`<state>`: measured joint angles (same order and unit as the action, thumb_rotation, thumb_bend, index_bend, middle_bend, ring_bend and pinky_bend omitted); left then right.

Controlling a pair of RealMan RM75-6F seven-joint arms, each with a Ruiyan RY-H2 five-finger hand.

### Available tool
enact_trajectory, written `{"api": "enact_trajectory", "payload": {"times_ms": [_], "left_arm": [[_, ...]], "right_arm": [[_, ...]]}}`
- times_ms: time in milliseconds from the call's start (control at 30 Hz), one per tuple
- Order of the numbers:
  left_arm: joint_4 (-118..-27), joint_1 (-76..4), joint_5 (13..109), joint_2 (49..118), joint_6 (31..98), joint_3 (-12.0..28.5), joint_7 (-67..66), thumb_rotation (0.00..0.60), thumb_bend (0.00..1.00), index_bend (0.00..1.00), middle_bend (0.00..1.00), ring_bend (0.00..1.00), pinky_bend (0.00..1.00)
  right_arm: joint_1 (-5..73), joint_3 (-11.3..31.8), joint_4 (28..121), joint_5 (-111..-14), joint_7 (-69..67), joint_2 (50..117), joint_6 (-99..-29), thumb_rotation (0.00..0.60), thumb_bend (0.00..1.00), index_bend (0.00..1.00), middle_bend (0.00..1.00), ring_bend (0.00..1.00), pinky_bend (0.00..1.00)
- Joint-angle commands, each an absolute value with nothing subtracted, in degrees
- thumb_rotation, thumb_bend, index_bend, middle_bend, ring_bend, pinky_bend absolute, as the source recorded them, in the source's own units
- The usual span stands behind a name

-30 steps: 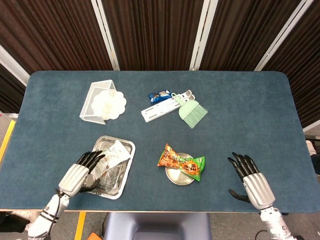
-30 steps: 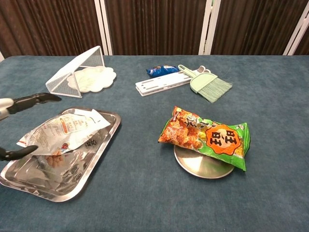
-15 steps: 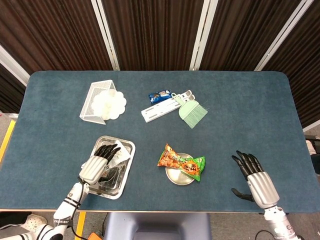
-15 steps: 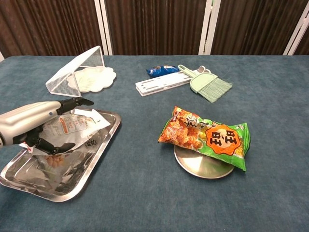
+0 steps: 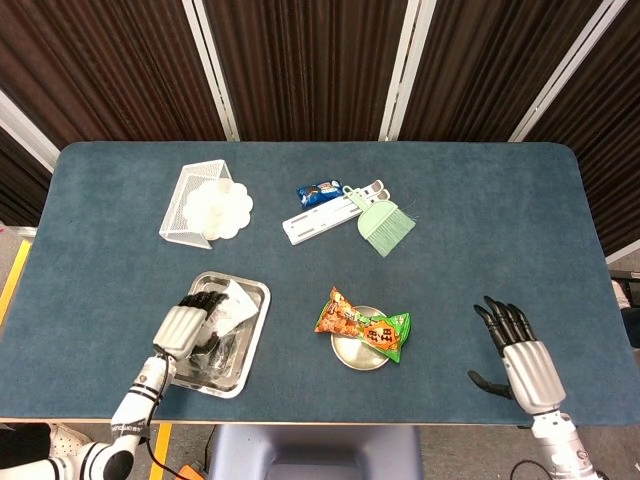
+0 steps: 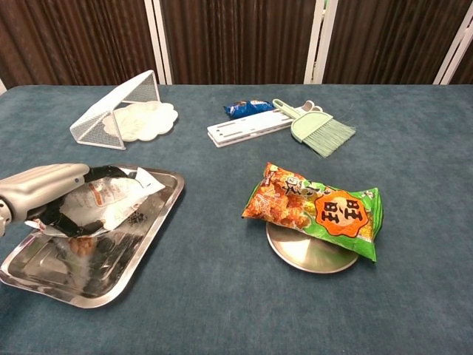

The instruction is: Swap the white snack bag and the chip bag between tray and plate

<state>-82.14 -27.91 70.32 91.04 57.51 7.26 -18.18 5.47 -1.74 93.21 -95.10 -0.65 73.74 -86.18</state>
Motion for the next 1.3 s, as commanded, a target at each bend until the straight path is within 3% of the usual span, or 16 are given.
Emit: {"api": "enact_trajectory", "payload": {"times_ms": [33,133,200,367,567,833,967,1033,1133,1233,1300], "left_arm": [[-79.39,-29.00,71.40,92.40,57.59,7.70,-16.57,0.600,0.43,0.44,0.56,0.48,0.42],[-76.30,-30.17,73.14,93.58,57.75,8.19,-14.15,0.600,0.47,0.50,0.67,0.56,0.49],[-74.62,-31.10,74.14,94.27,58.09,8.70,-13.37,0.600,0.49,0.51,0.69,0.58,0.50],[-70.71,-35.27,75.70,96.56,57.49,11.76,-11.01,0.600,0.49,0.51,0.69,0.58,0.49],[-64.02,-43.84,74.40,100.86,51.90,16.51,-11.34,0.600,0.48,0.51,0.69,0.58,0.49],[-44.67,-57.36,73.26,112.67,44.74,21.49,-4.35,0.600,0.46,0.48,0.64,0.53,0.43],[-32.10,-63.66,75.03,119.36,41.53,20.85,1.22,0.600,0.44,0.40,0.53,0.43,0.30],[-26.83,-66.02,75.33,122.18,40.13,20.63,3.97,0.600,0.43,0.25,0.35,0.28,0.14],[-21.57,-68.24,76.45,124.92,40.79,19.74,6.27,0.600,0.42,0.03,0.12,0.08,0.04],[-19.19,-69.56,77.08,126.20,42.15,19.28,8.75,0.600,0.41,0.00,0.01,0.00,0.02],[-18.99,-69.94,77.30,126.33,43.27,19.08,10.37,0.600,0.41,0.00,0.00,0.00,0.01]], "right_arm": [[5.27,-1.58,93.45,-94.96,-1.12,73.61,-86.55,0.600,0.27,0.00,0.00,0.00,0.00],[5.11,-1.21,93.57,-94.61,-1.41,73.50,-86.90,0.600,0.27,0.00,0.00,0.00,0.00],[5.16,-1.14,93.74,-94.27,-1.62,73.28,-86.59,0.600,0.27,0.00,0.00,0.00,0.00],[5.27,-0.67,94.31,-93.27,-2.37,72.59,-86.07,0.600,0.27,0.00,0.00,0.00,0.00],[5.70,1.00,95.03,-89.74,-4.38,71.16,-84.56,0.600,0.27,0.00,0.00,0.00,0.00],[7.59,3.51,94.31,-83.65,-6.28,69.72,-79.51,0.600,0.27,0.00,0.00,0.00,0.00],[8.41,3.87,94.33,-81.87,-6.05,69.07,-77.16,0.600,0.27,0.00,0.00,0.00,0.00],[8.64,3.87,94.18,-81.72,-6.26,68.89,-76.60,0.600,0.27,0.00,0.00,0.00,0.00],[8.97,3.84,93.75,-81.16,-6.33,68.83,-75.57,0.600,0.27,0.00,0.00,0.00,0.00],[9.25,3.80,93.63,-80.84,-6.52,68.69,-74.75,0.600,0.27,0.00,0.00,0.00,0.00],[9.30,3.68,93.66,-81.08,-6.66,68.61,-74.67,0.600,0.27,0.00,0.00,0.00,0.00]]}}
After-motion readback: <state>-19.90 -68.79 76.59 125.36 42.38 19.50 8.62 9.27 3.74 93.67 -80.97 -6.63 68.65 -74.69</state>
